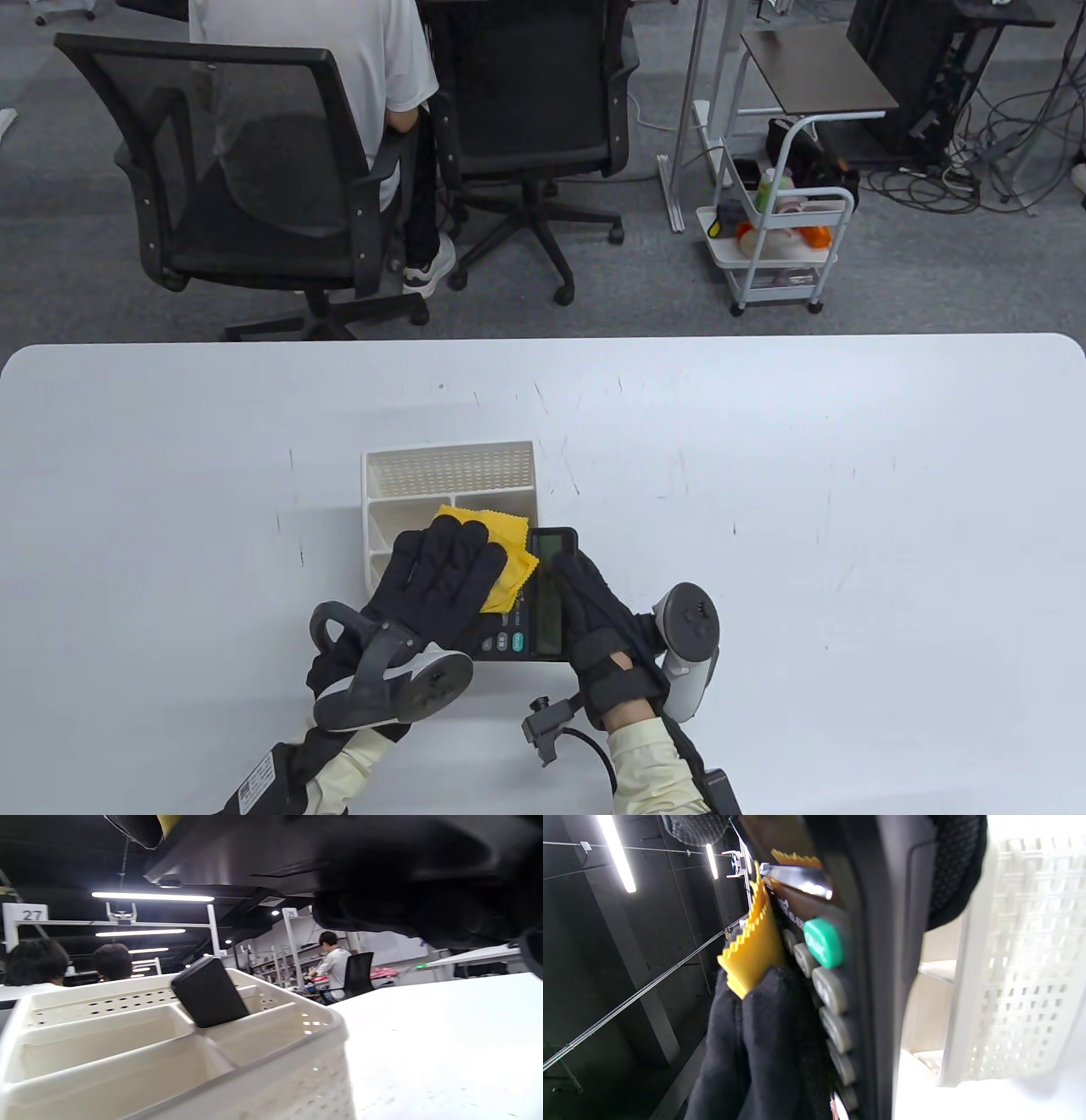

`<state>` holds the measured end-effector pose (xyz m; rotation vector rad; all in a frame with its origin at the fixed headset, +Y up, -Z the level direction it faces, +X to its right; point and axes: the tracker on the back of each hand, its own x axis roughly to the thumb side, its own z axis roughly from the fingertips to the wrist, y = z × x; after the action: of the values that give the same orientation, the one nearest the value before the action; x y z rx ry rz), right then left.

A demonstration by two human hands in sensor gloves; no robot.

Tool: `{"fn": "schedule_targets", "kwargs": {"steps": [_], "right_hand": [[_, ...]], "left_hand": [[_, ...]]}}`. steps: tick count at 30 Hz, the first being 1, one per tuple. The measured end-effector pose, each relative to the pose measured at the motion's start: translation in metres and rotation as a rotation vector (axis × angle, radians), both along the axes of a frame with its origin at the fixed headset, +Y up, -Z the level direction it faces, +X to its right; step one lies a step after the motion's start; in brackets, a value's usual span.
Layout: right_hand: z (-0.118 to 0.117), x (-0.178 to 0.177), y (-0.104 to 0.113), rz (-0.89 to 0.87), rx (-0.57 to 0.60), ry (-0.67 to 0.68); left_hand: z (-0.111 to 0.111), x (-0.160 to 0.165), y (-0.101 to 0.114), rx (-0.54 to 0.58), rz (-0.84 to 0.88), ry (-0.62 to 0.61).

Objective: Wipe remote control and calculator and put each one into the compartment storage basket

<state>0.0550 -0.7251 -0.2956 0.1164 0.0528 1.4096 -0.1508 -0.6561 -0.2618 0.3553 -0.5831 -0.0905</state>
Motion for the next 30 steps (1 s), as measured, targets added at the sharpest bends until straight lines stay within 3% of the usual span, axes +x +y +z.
{"fn": "schedule_targets", "kwargs": {"steps": [5,12,17,23,30], "right_hand": [[-0.001,0.000,0.001,0.031,-0.003,0.020],[0.000,0.003,0.001,0.000,-0.006,-0.011],[0.000,0.010,0.000,-0.059,-0.010,-0.051],[0.000,0.013,-0.002,-0.065,-0.020,-0.082],[-0.001,0.007,-0.001,-0.053,-0.030,-0.015]], "left_hand": [[-0.004,0.000,-0.002,-0.017,0.027,0.006],[-0.012,-0.023,0.001,-0.047,0.079,0.141],[-0.010,-0.017,0.002,-0.055,0.076,0.117],[-0.004,-0.002,-0.002,-0.022,0.015,-0.012],[-0.010,-0.017,0.000,-0.041,0.077,0.074]]}}
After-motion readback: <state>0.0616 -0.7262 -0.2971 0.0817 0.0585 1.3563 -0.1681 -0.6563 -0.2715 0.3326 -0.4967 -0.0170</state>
